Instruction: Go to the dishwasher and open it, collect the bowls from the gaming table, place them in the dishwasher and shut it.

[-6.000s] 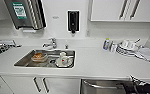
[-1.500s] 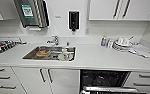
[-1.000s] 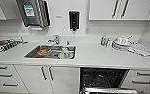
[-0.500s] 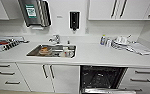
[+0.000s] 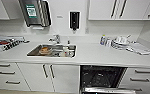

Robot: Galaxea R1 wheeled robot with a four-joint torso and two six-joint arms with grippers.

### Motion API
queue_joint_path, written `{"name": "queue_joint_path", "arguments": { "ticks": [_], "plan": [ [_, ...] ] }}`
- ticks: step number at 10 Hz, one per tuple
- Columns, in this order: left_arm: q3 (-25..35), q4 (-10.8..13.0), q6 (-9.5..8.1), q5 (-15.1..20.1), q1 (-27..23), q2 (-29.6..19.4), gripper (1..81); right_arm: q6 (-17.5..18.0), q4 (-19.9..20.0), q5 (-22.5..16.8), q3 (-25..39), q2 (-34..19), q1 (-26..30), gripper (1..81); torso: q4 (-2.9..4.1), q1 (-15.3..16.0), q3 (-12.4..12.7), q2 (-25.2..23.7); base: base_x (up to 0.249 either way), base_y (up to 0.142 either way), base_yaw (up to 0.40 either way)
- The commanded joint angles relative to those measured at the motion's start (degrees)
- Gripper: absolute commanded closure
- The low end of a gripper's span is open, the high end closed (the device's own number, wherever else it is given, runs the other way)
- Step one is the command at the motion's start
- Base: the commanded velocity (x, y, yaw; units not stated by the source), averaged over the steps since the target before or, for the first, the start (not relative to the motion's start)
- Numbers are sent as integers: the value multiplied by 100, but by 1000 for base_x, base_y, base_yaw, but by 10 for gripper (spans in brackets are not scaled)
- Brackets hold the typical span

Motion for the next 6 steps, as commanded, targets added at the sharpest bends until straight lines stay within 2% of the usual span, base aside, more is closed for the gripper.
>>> {"name": "queue_joint_path", "arguments": {
  "ticks": [1,2,3,5,6],
  "plan": [
    [-224,-95,-185,279,-199,-149,10,-1184,-987,-1,524,-629,535,10,0,0,0,0,0,0,0],
    [-512,-138,-334,279,-76,-87,10,-1996,-1581,8,760,-673,483,10,0,0,0,0,0,0,0],
    [-725,-147,-493,288,72,-52,10,-2792,-1998,17,1007,-700,343,10,0,0,0,0,0,0,0],
    [-1031,-130,-537,279,328,27,10,-4374,-2444,25,1504,-752,-9,10,0,0,0,0,0,0,0],
    [-1093,-121,-537,279,425,45,10,-5002,-2508,25,1788,-804,-176,10,0,0,0,0,0,0,0]
  ]
}}
